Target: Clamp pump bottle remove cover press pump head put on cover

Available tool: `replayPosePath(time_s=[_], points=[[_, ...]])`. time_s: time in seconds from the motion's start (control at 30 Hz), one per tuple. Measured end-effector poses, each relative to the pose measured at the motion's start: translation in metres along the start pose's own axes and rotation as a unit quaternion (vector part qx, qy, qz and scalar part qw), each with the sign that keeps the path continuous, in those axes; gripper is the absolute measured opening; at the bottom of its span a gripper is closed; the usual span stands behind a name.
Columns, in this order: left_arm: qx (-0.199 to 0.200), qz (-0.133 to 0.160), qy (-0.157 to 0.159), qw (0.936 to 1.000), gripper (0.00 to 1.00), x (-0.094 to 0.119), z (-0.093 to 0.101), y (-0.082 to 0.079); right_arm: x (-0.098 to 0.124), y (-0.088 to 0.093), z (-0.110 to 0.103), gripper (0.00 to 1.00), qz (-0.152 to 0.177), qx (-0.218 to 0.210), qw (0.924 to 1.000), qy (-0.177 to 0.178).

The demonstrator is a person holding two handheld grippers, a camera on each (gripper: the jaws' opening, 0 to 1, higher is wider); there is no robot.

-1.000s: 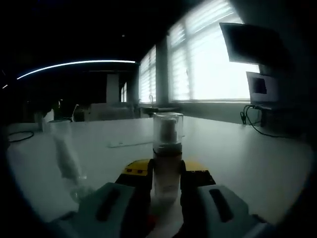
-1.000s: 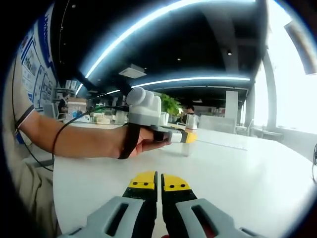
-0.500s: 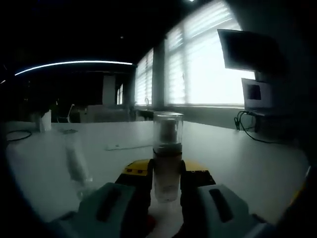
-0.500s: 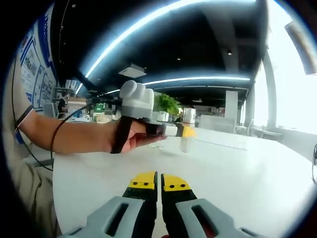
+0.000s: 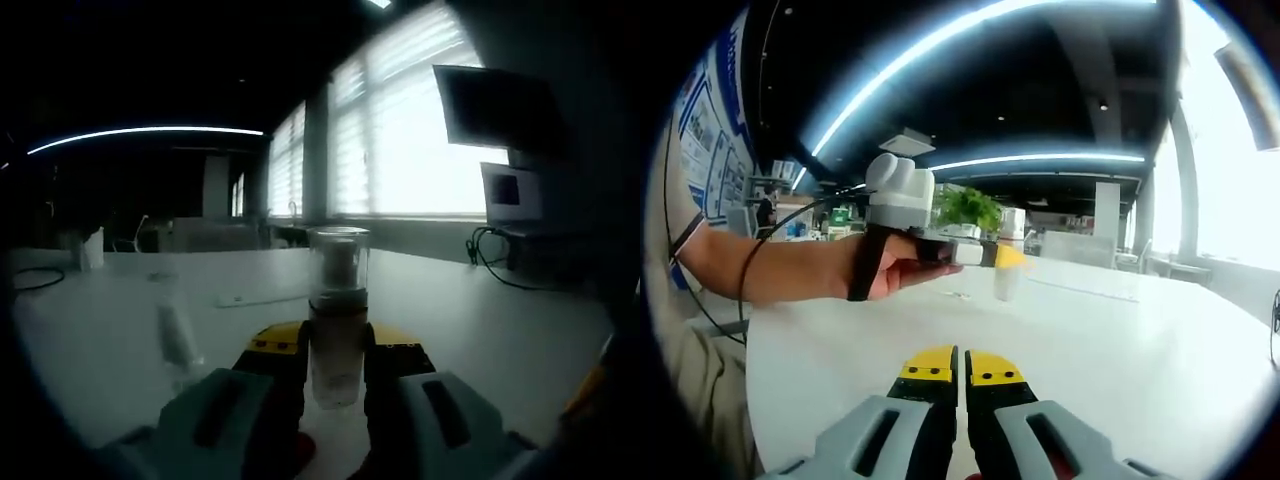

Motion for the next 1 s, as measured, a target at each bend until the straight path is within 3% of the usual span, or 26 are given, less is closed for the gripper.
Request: replayPosePath(time_s=[0.77,1.0], points=[[0.002,0.01,0.032,0.9994,0.13,0.05,0.023,-0.008,0.0,0.002,0.0,0.0,-0.004,0.006,1.0,0.003],[-0.013,0.014,0.042,0.999,0.13,0.066,0.028,-0.013,0.0,0.002,0.0,0.0,-0.005,0.007,1.0,0.003]])
Point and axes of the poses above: the point that each gripper's makers call its tool centre point, and the gripper's own axes: x roughly backward along the fingers, z roughly to its right, y roughly out of its underside, the point moved 1 cm from there along x, roughly backward along the fingers, and after that the axes turned 9 degrees about y, right-handed, at the moved point
